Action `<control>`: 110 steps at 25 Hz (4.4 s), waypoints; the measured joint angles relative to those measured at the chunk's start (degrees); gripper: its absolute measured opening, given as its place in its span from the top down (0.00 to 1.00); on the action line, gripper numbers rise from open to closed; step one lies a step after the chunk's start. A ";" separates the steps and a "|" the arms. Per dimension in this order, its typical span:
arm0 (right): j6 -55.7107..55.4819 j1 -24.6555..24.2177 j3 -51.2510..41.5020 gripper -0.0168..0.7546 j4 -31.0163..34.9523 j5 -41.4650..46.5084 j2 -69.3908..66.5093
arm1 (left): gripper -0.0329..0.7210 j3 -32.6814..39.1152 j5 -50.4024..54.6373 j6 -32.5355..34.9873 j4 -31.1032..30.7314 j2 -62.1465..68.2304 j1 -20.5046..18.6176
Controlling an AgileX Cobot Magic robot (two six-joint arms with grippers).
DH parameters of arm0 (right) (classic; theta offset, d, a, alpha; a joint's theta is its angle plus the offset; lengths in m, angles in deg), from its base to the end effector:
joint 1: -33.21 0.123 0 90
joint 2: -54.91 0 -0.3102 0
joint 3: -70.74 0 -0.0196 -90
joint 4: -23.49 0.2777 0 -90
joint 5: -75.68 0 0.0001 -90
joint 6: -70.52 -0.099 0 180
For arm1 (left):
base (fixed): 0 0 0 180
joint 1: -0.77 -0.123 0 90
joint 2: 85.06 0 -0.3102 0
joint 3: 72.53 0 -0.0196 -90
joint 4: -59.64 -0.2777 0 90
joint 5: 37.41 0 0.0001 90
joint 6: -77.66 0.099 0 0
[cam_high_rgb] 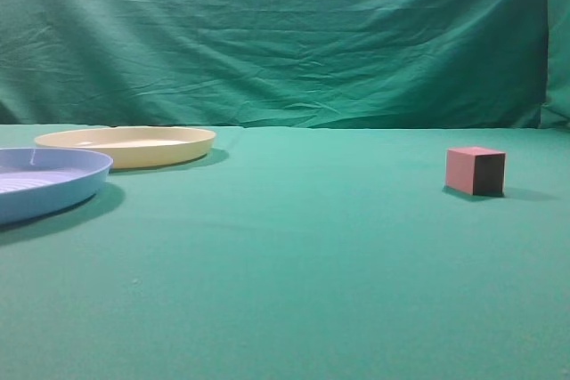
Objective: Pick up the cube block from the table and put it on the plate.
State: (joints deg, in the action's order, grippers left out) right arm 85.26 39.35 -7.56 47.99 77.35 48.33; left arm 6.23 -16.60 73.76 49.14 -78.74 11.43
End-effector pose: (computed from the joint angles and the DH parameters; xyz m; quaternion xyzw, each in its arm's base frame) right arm 0.0650 0.0082 0.2090 0.0172 0.6843 0.1049 0.7214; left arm 0.0619 -0.0051 0.1739 0.0954 0.7905 0.0008 0.6050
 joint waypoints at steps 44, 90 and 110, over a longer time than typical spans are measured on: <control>35.15 13.23 49.35 0.14 10.12 21.14 -95.53 | 0.96 0.00 0.00 0.00 0.00 0.00 0.00; 35.30 35.90 116.43 0.19 12.68 17.66 -141.92 | 0.96 0.00 0.00 0.00 0.00 0.00 0.00; 5.28 23.91 116.53 0.98 -1.08 69.54 -110.10 | 0.96 0.00 0.00 0.00 0.00 0.00 0.00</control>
State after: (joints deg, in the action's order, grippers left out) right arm 90.54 63.26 108.96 46.91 146.89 -61.77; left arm 6.23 -16.60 73.76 49.14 -78.74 11.43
